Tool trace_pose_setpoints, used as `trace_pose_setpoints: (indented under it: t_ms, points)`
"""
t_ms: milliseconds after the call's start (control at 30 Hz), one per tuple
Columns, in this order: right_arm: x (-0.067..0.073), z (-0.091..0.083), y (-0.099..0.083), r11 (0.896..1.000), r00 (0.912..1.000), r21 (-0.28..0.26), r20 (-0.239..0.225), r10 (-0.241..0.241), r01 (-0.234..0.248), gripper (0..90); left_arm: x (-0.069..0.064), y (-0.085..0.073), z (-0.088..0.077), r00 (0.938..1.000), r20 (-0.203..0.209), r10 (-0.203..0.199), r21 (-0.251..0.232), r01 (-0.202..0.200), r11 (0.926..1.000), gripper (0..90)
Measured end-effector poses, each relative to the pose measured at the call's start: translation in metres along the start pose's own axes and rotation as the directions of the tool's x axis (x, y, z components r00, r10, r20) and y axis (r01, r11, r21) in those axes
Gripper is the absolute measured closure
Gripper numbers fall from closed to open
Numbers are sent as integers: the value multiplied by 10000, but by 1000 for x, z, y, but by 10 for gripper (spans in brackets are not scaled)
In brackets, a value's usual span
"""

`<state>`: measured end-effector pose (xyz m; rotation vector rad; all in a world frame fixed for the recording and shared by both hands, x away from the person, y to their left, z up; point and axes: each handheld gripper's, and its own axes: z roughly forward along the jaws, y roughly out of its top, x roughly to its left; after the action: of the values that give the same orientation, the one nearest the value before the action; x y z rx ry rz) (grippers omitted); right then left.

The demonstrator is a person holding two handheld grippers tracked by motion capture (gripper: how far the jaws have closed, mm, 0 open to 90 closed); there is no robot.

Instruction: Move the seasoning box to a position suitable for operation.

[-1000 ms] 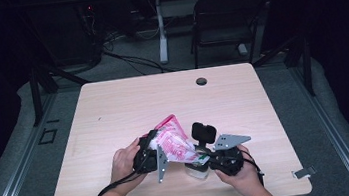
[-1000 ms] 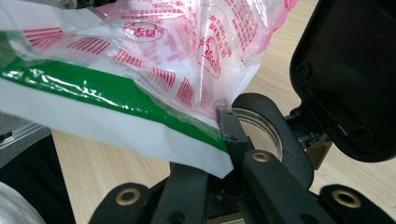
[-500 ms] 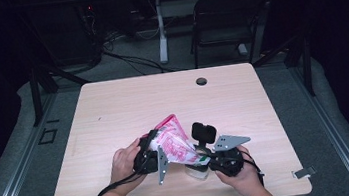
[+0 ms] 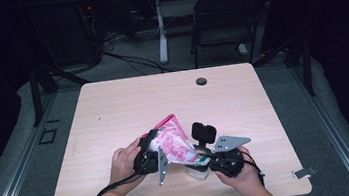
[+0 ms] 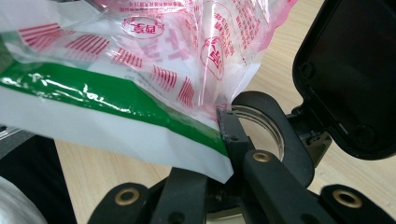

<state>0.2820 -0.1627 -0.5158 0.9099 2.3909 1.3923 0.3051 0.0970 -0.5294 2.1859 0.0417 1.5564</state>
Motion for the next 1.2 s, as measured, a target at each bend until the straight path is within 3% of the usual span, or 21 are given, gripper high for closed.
trace_pose_setpoints:
  t_ms: [467,667,1200]
  points:
    - [7,-8,5,9970,9971,-361,364,-676,689,712,-2,-2,1,9998,-72,196,-52,-197,9998,667]
    - [6,-14,6,9953,9970,-644,317,-700,719,679,-2,-3,2,9997,-19,238,35,-237,9997,668]
    - [13,-29,11,9839,9897,-1083,300,-1400,1424,617,-2,-5,5,9998,110,152,78,-153,9999,669]
